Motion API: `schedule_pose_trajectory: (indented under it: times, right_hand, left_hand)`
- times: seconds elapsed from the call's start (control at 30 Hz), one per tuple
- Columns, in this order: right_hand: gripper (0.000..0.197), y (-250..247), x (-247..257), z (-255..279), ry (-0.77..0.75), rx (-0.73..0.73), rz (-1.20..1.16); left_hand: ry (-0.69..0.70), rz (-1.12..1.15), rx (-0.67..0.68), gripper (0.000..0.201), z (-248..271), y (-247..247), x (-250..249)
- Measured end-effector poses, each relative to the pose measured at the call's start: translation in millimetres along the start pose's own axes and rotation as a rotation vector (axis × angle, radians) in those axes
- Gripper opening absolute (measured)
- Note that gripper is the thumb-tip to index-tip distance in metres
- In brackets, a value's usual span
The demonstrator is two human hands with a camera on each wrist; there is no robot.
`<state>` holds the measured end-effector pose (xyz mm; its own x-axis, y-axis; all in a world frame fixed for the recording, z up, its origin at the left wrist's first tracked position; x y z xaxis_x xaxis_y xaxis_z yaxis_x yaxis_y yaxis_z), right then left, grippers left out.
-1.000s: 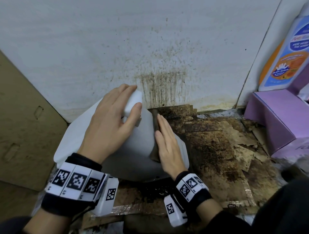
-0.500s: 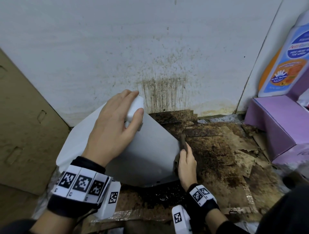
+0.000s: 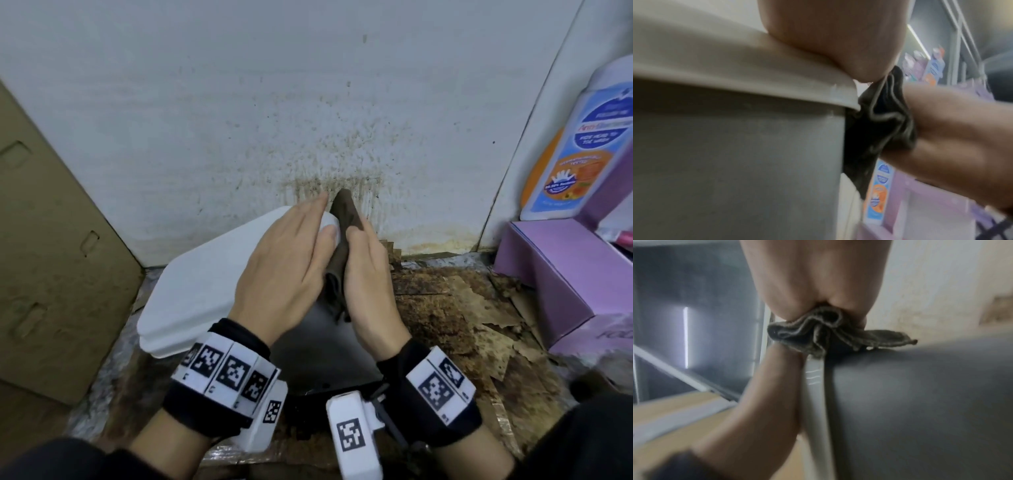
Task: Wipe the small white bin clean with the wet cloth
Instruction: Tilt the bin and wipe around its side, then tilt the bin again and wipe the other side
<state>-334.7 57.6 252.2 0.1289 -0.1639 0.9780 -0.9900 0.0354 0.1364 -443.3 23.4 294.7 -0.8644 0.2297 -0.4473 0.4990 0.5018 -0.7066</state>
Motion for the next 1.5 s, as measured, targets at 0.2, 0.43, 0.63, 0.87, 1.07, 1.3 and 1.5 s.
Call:
schedule_pose_trajectory:
  times: [0.2,0.43,0.63,0.87,1.07,1.3,1.5]
  right_hand:
    - [0.048,-21.3,6.6,-2.0,-0.061,0.058,0.169]
    - [0.053,-52.7,10.9,-3.7,-0.099,0.057,0.318]
    - [0.056,-91.4,-0.8,-17.7,-0.050,0.005,0.428]
    - [0.055,-133.7,-18.2,-28.0,0.006,-0.073,0.530]
    - [0.061,-147.6,-27.1,-30.1,0.053,-0.098,0.563]
    - [0.066,-150.6,-22.9,4.9,0.038,-0.261,0.448]
    - [0.073,-131.7,-30.7,50.8,0.025,-0.389,0.422]
  left_hand:
    - [-0.131,0.426,-0.029,0.044,-2.9,10.0,-17.3]
    - [-0.038,0.320,-0.144,0.033,19.6,-18.9,-17.0]
    - [-0.271,-0.192,-0.096,0.059,44.4,-36.6,80.2]
    - [-0.765,0.011,0.157,0.124,84.4,-19.0,125.2]
    - [-0.776,0.219,0.157,0.124,85.2,-0.9,117.6]
    - [-0.654,0.336,0.056,0.096,67.1,-4.3,114.4]
    - [-0.650,0.309,0.071,0.099,41.5,2.5,139.1]
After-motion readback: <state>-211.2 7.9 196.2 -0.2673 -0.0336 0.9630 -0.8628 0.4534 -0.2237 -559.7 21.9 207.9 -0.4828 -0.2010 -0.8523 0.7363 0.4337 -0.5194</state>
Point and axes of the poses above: each hand's wrist, its own z-axis away from the middle knuckle, its own y-axis out of the palm, x = y × z, the point moved 7 cm from there along -z, towards the middle knuckle, and after that the axes turned 11 degrees about -x, right-handed, at the moved point
